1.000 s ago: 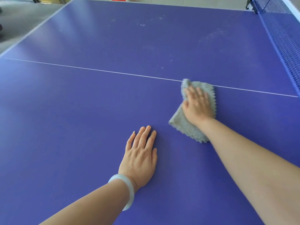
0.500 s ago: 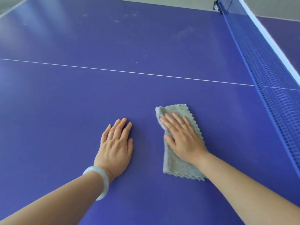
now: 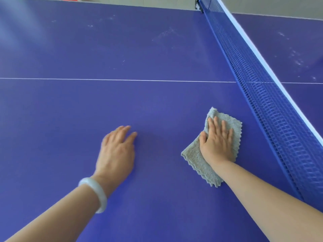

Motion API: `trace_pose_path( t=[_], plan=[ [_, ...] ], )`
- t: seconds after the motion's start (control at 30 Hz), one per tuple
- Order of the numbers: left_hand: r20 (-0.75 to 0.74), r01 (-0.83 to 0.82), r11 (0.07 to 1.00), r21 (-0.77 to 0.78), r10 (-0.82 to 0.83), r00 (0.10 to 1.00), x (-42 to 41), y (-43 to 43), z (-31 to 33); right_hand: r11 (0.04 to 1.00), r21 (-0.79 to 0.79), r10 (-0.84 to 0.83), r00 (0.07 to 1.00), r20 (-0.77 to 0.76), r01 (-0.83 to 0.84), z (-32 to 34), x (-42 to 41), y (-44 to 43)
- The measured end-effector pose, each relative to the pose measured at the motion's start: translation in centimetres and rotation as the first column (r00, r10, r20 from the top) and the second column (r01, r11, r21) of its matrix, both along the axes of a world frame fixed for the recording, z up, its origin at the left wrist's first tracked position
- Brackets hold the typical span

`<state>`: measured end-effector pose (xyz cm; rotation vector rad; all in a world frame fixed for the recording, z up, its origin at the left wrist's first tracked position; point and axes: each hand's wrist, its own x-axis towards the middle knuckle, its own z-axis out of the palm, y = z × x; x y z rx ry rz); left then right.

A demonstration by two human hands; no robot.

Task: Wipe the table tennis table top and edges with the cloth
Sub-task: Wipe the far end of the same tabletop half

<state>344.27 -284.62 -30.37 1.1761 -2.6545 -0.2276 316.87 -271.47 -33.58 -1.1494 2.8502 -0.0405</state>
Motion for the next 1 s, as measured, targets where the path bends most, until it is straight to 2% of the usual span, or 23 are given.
trace_pose_path(
  t=[0.1, 0.23, 0.5, 0.57, 0.67, 0.73, 0.77, 0.8, 0.9, 0.93, 0.97, 1.0],
  plan=[
    [0.044, 0.186, 0.982, 0.044, -0.188, 0.981, -6.5, 1.9, -0.4, 0.996, -0.006, 0.088, 0.996, 0.01, -0.088, 0.2, -0.2, 0.0],
    [0.148, 0.118, 0.99, 0.073, -0.128, 0.981, -10.5, 2.9, -2.5, 0.976, -0.029, 0.218, 0.975, 0.051, -0.216, 0.3, -0.8, 0.1],
    [0.133, 0.097, 0.989, 0.108, -0.111, 0.985, -10.3, 3.1, -2.3, 0.896, -0.069, 0.443, 0.893, 0.077, -0.439, 0.3, -6.2, -3.8],
    [0.137, 0.093, 0.989, 0.113, -0.108, 0.985, -10.2, 3.2, -2.3, 0.905, -0.083, 0.424, 0.901, 0.088, -0.417, 0.2, -8.6, -6.1],
    [0.128, 0.08, 0.991, 0.106, -0.093, 0.987, -10.3, 3.1, -2.3, 0.976, -0.082, 0.206, 0.975, 0.079, -0.2, 0.4, -12.2, -10.4],
    [0.129, 0.08, 0.991, 0.106, -0.094, 0.987, -10.3, 3.0, -2.2, 0.995, -0.057, 0.085, 0.993, 0.082, -0.08, 0.7, -12.4, -13.0],
    [0.127, 0.08, 0.991, 0.106, -0.093, 0.987, -10.4, 3.0, -2.2, 0.992, -0.071, 0.108, 0.991, 0.081, -0.103, 0.9, -11.5, -13.9],
    [0.126, 0.077, 0.991, 0.106, -0.09, 0.988, -10.4, 3.0, -2.1, 0.976, -0.106, 0.201, 0.977, 0.075, -0.192, 0.9, -10.3, -14.3],
    [0.131, 0.082, 0.991, 0.106, -0.096, 0.987, -10.5, 3.2, -1.7, 0.81, -0.087, 0.586, 0.808, 0.067, -0.58, 0.3, -9.1, -12.6],
    [0.132, 0.088, 0.99, 0.11, -0.102, 0.986, -10.5, 3.2, -1.7, 0.795, -0.086, 0.606, 0.792, 0.066, -0.601, 0.4, -10.6, -12.0],
    [0.126, 0.088, 0.99, 0.109, -0.102, 0.987, -10.4, 3.1, -1.9, 0.843, -0.086, 0.537, 0.842, 0.059, -0.531, 0.5, -12.6, -11.4],
    [0.119, 0.084, 0.991, 0.105, -0.096, 0.988, -10.4, 3.2, -2.0, 0.917, -0.082, 0.394, 0.918, 0.048, -0.39, 0.5, -14.9, -10.4]
  ],
)
